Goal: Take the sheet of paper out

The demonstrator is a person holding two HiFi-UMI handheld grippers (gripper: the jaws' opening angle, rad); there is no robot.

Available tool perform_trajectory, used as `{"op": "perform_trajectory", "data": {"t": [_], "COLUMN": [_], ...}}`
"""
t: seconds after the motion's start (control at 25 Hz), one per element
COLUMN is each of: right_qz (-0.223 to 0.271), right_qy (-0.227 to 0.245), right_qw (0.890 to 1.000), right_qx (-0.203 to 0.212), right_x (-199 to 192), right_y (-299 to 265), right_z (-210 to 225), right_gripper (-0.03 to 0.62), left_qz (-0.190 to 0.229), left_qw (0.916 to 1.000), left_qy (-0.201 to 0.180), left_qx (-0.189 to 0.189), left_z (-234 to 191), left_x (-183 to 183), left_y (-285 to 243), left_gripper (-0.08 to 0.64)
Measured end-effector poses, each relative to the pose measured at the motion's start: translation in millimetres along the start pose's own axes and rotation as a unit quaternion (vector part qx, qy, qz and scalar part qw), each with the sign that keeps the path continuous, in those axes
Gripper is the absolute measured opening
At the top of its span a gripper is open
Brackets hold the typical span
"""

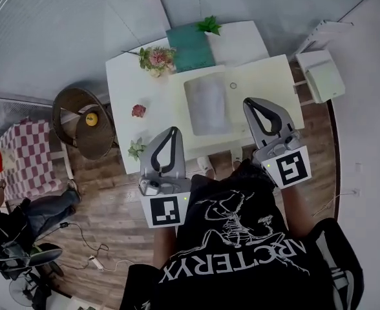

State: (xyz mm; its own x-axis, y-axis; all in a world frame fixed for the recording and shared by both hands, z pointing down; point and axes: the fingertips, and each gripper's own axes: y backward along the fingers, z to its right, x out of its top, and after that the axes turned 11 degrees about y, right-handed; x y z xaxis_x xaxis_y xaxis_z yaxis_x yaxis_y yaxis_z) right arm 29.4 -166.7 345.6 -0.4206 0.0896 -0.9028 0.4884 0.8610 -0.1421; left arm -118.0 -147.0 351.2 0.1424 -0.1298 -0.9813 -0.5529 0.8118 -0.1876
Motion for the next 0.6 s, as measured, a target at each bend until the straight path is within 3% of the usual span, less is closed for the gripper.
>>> {"op": "perform_trajectory", "data": {"t": [0.12,0.16,0.24,0.28,0.48,0.6], "right_qz": [-0.029,-0.027,-0.028,-0.038,-0.11,-0.157], "right_qy": [-0.022,-0.052,-0.122,-0.158,-0.304,-0.362], "right_qw": [0.999,0.998,0.992,0.986,0.94,0.9], "right_qx": [0.008,0.014,0.034,0.046,0.108,0.188], "right_x": [-33,-45,-79,-101,-210,-253], "right_y": [-8,-12,-23,-28,-51,-58], "right_z": [4,6,7,5,-22,-58], "right_gripper": [0.02,0.087,0.302,0.357,0.545,0.553], "left_qz": [-0.003,-0.004,-0.005,-0.006,-0.018,-0.025], "left_qw": [0.9998,0.9997,0.9994,0.9993,0.9981,0.9965], "left_qy": [-0.007,-0.002,0.0,-0.002,-0.015,-0.018], "left_qx": [0.016,0.023,0.034,0.037,0.058,0.078], "left_z": [1,1,4,6,9,5], "left_x": [2,3,5,5,6,5], "left_y": [-2,-2,-3,-3,3,10], "left_gripper": [0.012,0.012,0.012,0.012,0.012,0.012]}}
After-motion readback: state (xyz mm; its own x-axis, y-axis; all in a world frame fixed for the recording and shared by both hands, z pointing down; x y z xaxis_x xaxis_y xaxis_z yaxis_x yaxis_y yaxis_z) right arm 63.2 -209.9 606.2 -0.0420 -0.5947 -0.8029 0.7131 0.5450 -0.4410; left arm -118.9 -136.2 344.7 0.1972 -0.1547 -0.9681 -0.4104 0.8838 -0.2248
